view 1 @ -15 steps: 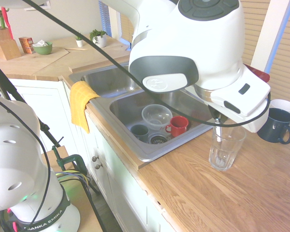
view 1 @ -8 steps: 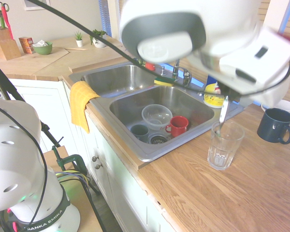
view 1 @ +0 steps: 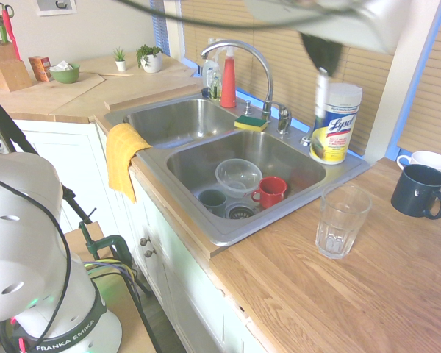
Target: Put the spoon into the sink
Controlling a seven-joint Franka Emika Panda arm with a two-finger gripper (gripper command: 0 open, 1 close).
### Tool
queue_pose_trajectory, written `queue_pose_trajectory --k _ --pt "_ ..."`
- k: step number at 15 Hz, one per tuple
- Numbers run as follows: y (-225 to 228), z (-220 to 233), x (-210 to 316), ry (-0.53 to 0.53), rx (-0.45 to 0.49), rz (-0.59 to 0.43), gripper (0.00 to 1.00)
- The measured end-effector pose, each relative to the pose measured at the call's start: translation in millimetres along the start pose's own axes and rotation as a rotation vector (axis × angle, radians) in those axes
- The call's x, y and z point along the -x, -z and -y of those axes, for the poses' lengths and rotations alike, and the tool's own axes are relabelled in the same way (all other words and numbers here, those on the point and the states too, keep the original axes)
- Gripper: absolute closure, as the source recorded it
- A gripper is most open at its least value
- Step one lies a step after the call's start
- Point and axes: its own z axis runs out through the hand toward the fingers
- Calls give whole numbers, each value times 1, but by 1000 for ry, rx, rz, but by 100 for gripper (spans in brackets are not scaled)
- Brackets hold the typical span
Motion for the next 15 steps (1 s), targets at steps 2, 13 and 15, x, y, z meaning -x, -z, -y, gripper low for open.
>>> queue_pose_trajectory --k 2,13,15 --pt "-22 56 41 86 37 6 100" --pt "-251 109 182 267 368 61 100" --pt "-280 92 173 259 411 80 100"
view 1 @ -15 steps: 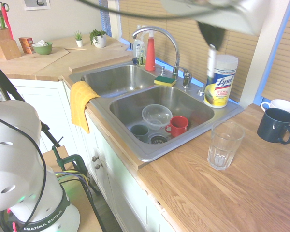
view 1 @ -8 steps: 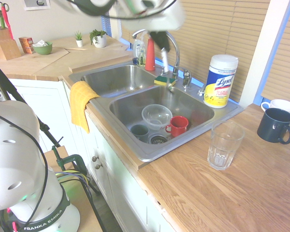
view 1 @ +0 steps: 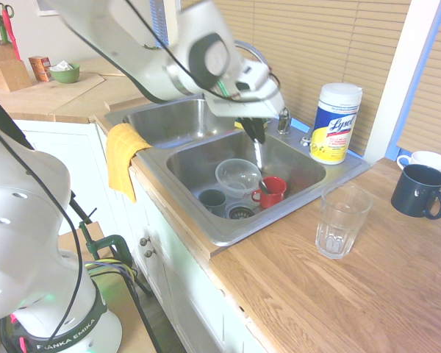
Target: Put the spoon into the sink
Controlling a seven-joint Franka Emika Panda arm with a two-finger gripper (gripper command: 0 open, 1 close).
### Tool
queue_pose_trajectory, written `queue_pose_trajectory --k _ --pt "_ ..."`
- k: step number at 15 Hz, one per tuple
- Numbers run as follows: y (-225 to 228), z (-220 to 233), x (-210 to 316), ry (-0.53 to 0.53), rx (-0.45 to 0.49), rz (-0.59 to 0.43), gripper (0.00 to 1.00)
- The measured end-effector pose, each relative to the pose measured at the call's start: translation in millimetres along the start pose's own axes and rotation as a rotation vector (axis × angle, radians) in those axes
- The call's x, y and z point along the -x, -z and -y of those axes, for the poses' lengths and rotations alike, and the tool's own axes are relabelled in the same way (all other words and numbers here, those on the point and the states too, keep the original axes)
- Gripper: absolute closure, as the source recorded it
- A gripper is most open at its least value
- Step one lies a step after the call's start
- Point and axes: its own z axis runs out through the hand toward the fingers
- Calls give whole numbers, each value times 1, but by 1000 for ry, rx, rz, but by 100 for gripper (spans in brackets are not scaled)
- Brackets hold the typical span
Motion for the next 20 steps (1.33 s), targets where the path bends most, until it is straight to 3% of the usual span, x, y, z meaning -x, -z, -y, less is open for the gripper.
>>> queue_pose_trajectory --k 9,10,20 --pt "-86 -13 9 35 143 86 100" --pt "-92 -14 8 34 157 96 0" --pt "-97 -1 -6 22 187 105 0"
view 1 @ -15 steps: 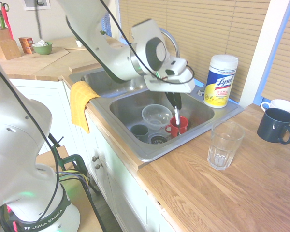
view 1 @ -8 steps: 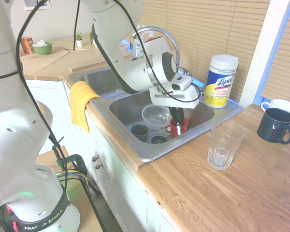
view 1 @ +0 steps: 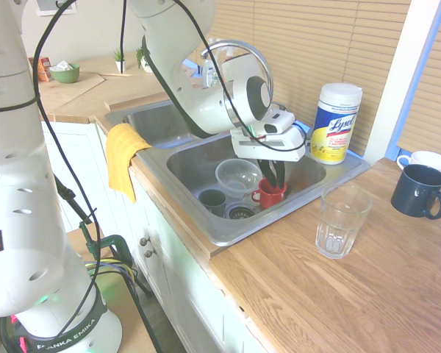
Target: Put the spoon into the sink
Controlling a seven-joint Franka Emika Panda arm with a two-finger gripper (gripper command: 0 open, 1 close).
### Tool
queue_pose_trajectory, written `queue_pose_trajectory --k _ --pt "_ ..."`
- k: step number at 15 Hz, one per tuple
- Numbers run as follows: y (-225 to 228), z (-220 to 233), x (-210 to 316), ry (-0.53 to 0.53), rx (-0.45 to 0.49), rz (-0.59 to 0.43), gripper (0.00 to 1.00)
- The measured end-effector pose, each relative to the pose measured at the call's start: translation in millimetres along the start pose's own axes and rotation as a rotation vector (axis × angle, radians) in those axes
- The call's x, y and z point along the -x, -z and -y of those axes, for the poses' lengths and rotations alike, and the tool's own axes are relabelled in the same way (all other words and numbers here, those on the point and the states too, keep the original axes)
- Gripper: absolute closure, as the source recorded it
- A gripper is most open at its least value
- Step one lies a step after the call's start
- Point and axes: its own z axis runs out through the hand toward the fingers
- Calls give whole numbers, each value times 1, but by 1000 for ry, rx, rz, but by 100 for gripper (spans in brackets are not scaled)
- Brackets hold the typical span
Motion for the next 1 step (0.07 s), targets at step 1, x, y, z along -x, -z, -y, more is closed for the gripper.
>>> queue_pose_trajectory --k 1 --pt "3 1 -1 4 -3 -1 0"
